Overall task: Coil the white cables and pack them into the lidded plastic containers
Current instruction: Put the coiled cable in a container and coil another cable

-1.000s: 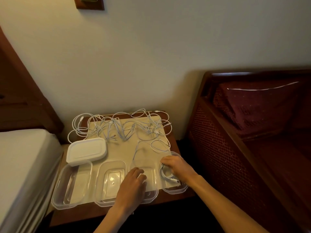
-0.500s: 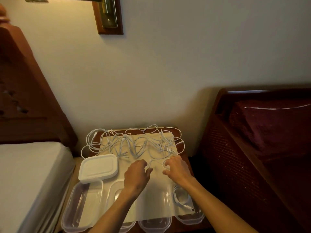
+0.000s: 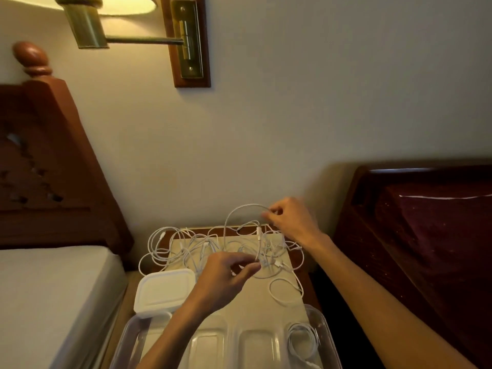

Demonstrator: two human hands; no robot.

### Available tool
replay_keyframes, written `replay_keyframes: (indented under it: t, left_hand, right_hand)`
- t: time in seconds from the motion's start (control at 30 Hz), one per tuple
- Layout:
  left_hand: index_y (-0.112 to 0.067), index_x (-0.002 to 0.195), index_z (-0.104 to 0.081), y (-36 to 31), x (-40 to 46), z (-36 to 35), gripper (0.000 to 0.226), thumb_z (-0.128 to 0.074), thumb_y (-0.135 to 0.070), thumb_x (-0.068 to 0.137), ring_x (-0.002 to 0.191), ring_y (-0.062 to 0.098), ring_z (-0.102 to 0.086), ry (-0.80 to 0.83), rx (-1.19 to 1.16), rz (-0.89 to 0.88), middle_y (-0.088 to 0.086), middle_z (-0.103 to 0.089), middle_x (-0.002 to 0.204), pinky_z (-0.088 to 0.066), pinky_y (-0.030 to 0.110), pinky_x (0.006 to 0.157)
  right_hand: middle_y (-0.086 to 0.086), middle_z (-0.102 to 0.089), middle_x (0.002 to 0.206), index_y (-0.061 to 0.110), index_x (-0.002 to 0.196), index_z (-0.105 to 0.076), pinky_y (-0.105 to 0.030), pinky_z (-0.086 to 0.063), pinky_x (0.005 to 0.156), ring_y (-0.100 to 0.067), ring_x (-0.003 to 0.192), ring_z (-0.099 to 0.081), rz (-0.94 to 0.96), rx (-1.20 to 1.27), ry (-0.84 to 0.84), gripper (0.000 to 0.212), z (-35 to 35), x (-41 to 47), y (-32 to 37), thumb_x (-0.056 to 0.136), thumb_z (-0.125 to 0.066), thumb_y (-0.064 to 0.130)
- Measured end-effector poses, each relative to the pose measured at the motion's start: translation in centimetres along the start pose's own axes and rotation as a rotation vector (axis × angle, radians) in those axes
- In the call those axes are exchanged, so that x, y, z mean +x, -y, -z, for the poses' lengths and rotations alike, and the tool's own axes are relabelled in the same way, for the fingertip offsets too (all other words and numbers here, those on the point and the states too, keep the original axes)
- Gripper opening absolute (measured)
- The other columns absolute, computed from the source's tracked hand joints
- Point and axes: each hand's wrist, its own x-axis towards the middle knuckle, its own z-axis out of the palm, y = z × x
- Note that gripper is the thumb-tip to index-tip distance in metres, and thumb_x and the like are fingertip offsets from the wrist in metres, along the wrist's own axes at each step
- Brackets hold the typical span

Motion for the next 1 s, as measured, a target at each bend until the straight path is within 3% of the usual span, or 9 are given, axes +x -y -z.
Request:
replay_keyframes:
  t: [0.1,0.2,0.3,0.43,0.53,0.6,0.73,0.9,1.0]
  left_hand:
    - [-0.026,0.099,-0.077,-1.5,0.1,2.0,0.025,-0.058,-0.04,0.093,0.077,-0.003,-0.067,-0.212,-0.024,-0.145,-0.016,-0.073,0.098,-0.051,0.015,0.061]
    - [-0.019,0.077,-0.076,-2.9,0.7,4.3,0.032,-0.056,-0.036,0.094,0.056,0.001,-0.062,-0.59,-0.208,-0.221,-0.01,-0.074,0.074,-0.046,0.018,0.054]
    - [-0.012,0.061,-0.067,-4.9,1.8,6.8,0.041,-0.053,-0.025,0.098,0.043,0.006,-0.048,-0.759,-0.549,-0.212,0.002,-0.064,0.056,-0.038,0.018,0.05]
    - [-0.008,0.079,-0.067,-7.0,4.8,9.1,0.029,-0.053,-0.025,0.098,0.038,0.011,-0.035,-0.693,-0.505,-0.182,-0.006,-0.052,0.051,-0.027,0.021,0.04]
    - [-0.012,0.099,-0.066,-8.2,7.3,10.2,0.012,-0.054,-0.015,0.097,0.045,0.014,-0.051,-0.594,-0.464,-0.144,0.005,-0.069,0.087,-0.036,0.024,0.037]
    - [-0.017,0.117,-0.061,-8.7,8.7,10.7,0.024,-0.055,-0.007,0.095,0.053,0.01,-0.058,-0.511,-0.37,-0.121,0.003,-0.066,0.109,-0.044,0.025,0.04]
    - [-0.022,0.141,-0.041,-9.8,10.5,10.8,0.056,-0.055,0.003,0.093,0.078,0.02,-0.065,-0.3,-0.223,-0.216,-0.006,-0.05,0.131,-0.057,0.037,0.049]
    - [-0.021,0.145,-0.036,-10.3,11.9,10.8,0.06,-0.061,-0.009,0.092,0.076,0.015,-0.064,-0.434,0.059,-0.321,0.0,-0.049,0.12,-0.056,0.025,0.055]
    - [-0.01,0.118,-0.061,-10.9,11.9,11.2,0.025,-0.058,-0.011,0.094,0.07,0.013,-0.064,-0.367,0.137,-0.412,0.006,-0.057,0.106,-0.054,0.021,0.051]
  right_hand:
    - [0.003,-0.071,0.068,0.018,0.089,-0.076,-0.024,-0.058,0.059,-0.012,0.054,-0.067,0.034,0.199,0.024,0.014,4.0,1.3,2.3,0.087,-0.071,0.031]
    - [-0.01,-0.074,0.081,0.006,0.1,-0.072,-0.029,-0.061,0.068,-0.02,0.068,-0.074,0.073,0.431,0.123,0.012,7.2,2.1,3.8,0.092,-0.064,0.009]
    - [-0.021,-0.069,0.099,-0.003,0.109,-0.065,-0.044,-0.06,0.082,-0.031,0.088,-0.072,0.012,0.72,0.225,0.025,10.2,2.1,5.4,0.094,-0.045,-0.003]
    - [-0.02,-0.064,0.088,-0.003,0.1,-0.062,-0.047,-0.058,0.084,-0.036,0.09,-0.071,-0.085,1.015,0.242,0.037,13.4,1.9,8.2,0.097,-0.042,0.028]
    - [-0.014,-0.064,0.086,0.0,0.1,-0.059,-0.042,-0.061,0.078,-0.03,0.084,-0.073,0.012,0.855,0.137,0.018,14.8,2.0,10.0,0.097,-0.058,0.018]
    - [-0.014,-0.063,0.086,0.001,0.105,-0.058,-0.032,-0.06,0.067,-0.02,0.07,-0.071,0.071,0.771,0.115,0.01,15.8,1.9,10.8,0.096,-0.057,0.005]
    - [-0.006,-0.053,0.075,0.009,0.097,-0.057,-0.022,-0.045,0.052,-0.01,0.055,-0.047,0.17,0.623,0.061,0.002,16.7,1.9,11.4,0.096,-0.058,0.01]
    - [-0.004,-0.058,0.078,0.012,0.095,-0.059,-0.02,-0.043,0.053,-0.008,0.057,-0.047,0.228,0.553,0.108,0.002,17.0,1.4,11.3,0.095,-0.06,0.013]
    - [-0.003,-0.061,0.074,0.011,0.098,-0.058,-0.021,-0.04,0.051,-0.006,0.051,-0.045,0.256,0.595,0.149,0.005,16.9,0.9,11.2,0.098,-0.056,0.016]
